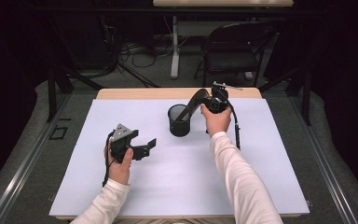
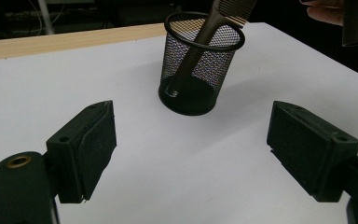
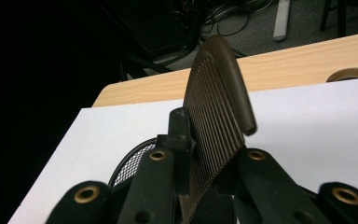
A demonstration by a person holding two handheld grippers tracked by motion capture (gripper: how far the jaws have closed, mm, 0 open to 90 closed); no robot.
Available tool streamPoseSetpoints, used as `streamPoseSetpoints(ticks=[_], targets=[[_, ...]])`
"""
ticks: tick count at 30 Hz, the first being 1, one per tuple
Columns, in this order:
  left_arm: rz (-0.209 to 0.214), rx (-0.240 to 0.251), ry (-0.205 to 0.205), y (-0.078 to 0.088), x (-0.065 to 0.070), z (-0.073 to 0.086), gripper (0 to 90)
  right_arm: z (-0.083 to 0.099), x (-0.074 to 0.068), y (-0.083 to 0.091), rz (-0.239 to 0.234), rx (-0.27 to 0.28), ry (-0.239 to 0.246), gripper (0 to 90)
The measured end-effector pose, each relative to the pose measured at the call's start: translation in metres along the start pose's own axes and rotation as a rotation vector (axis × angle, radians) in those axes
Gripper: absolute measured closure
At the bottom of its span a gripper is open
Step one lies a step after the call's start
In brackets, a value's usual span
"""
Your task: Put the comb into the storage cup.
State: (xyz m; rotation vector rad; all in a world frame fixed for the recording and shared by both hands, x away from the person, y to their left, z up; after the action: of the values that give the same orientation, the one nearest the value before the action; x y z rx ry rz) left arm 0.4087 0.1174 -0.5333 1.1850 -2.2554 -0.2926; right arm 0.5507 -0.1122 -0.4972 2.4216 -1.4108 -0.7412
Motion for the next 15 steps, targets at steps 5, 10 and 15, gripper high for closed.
streamPoseSetpoints(ticks=[5,10,15], targets=[[-0.001,-0.001,0.001,-0.0005,-0.0004,0.0001,15.8,-0.0007,0.0000,0.0012,-0.007,0.006,-0.002,76.8],[-0.001,-0.004,0.001,-0.0013,-0.0007,0.0003,15.8,-0.0007,-0.0003,0.0011,-0.003,0.014,0.010,72.0],[-0.001,-0.003,0.005,-0.0017,-0.0011,-0.0001,15.8,0.0003,0.0014,0.0016,0.006,0.025,0.010,67.2]])
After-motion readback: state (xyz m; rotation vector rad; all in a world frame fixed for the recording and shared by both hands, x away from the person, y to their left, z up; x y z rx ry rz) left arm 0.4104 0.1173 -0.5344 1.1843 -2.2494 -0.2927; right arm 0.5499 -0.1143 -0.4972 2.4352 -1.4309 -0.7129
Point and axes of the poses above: each handheld gripper's, and its own axes: y roughly backward along the jaws, z roughly out of its underside, x roughly to its right, the point moved 8 cm from there along -y, roughly forward along the jaws, and after that the axes turned 14 degrees about y, right-handed, at the moved point
